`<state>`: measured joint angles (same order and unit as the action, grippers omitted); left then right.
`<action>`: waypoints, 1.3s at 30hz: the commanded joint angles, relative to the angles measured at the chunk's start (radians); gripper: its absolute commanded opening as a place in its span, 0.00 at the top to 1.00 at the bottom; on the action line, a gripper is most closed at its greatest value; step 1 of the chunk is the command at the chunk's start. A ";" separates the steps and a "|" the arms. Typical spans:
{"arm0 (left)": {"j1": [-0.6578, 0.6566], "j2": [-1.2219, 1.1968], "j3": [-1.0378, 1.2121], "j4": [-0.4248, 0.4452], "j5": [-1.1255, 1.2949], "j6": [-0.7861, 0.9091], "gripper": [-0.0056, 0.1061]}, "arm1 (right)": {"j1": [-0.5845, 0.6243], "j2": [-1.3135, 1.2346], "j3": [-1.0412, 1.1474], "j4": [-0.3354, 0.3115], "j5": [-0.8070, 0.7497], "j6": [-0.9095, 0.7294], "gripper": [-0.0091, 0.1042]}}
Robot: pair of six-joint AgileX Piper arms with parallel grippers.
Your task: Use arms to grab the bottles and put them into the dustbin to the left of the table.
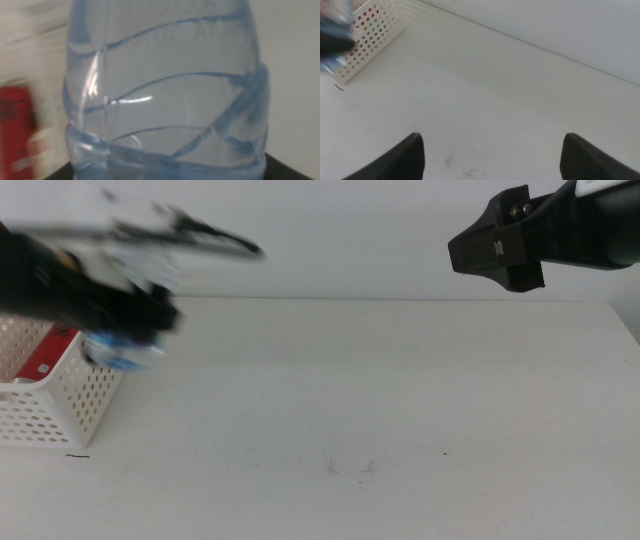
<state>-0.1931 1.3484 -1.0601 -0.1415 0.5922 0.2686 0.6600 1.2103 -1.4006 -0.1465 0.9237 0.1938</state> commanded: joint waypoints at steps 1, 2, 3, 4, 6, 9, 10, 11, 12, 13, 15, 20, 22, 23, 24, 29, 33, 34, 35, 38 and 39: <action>0.101 0.010 -0.141 0.057 0.124 -0.026 0.97 | 0.000 -0.005 -0.006 -0.008 -0.007 -0.003 0.14; 0.152 0.034 -0.196 0.057 0.193 -0.019 0.97 | 0.000 -0.005 -0.006 -0.008 -0.007 -0.003 0.14; 0.199 0.064 -0.248 0.057 0.261 -0.005 0.97 | 0.000 -0.005 -0.006 -0.008 -0.007 -0.003 0.14; 0.233 0.099 -0.285 0.060 0.321 0.014 0.97 | 0.000 -0.005 -0.006 -0.007 -0.007 -0.003 0.14; 0.310 0.172 -0.365 0.064 0.400 0.050 0.97 | 0.000 -0.005 -0.006 -0.007 -0.007 -0.003 0.14; 0.399 0.266 -0.453 0.064 0.433 0.049 0.97 | 0.000 -0.005 -0.006 -0.007 -0.007 -0.003 0.14; 0.416 0.290 -0.470 0.064 0.433 0.049 0.97 | 0.000 -0.005 -0.006 -0.007 -0.007 -0.003 0.14; 0.433 0.316 -0.486 0.064 0.428 0.049 0.97 | 0.000 -0.005 -0.006 -0.009 -0.007 -0.003 0.14; 0.445 0.342 -0.499 0.062 0.414 0.049 0.97 | 0.000 -0.005 -0.006 -0.009 -0.007 -0.003 0.14; 0.448 0.362 -0.506 0.060 0.400 0.057 0.97 | 0.000 -0.005 -0.006 -0.009 -0.007 -0.003 0.14; 0.453 0.405 -0.512 0.037 0.377 0.079 0.97 | 0.000 -0.005 -0.006 -0.009 -0.007 -0.003 0.14; 0.453 0.486 -0.512 -0.028 0.347 0.108 0.97 | 0.000 -0.005 -0.006 -0.009 -0.007 -0.003 0.14; 0.453 0.501 -0.510 -0.075 0.331 0.156 0.97 | 0.000 -0.005 -0.006 -0.009 -0.007 -0.003 0.14; 0.453 0.511 -0.510 -0.075 0.310 0.166 0.97 | 0.000 -0.005 -0.006 -0.009 -0.007 -0.003 0.14; 0.451 0.518 -0.510 -0.075 0.301 0.166 0.97 | 0.000 -0.005 -0.006 -0.009 -0.007 -0.003 0.14; 0.451 0.546 -0.509 -0.091 0.258 0.174 0.90 | 0.000 -0.005 -0.006 -0.009 -0.007 -0.003 0.14; 0.451 0.561 -0.509 -0.092 0.248 0.152 0.67 | 0.000 -0.005 -0.006 -0.009 -0.007 -0.003 0.14; 0.451 0.563 -0.509 -0.095 0.248 0.152 0.59 | 0.000 -0.005 -0.006 -0.009 -0.007 -0.003 0.14; 0.451 0.568 -0.509 -0.095 0.248 0.152 0.50 | 0.000 -0.005 -0.006 -0.009 -0.007 -0.003 0.14; 0.449 0.568 -0.509 -0.084 0.248 0.162 0.27 | 0.000 -0.005 -0.006 -0.009 -0.007 -0.003 0.14; 0.447 0.568 -0.509 -0.076 0.248 0.179 0.20 | 0.000 -0.005 -0.006 -0.009 -0.007 -0.003 0.14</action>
<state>0.2601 1.9270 -1.5562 -0.2156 0.8664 0.4366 0.6600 1.2103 -1.4006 -0.1465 0.9237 0.1938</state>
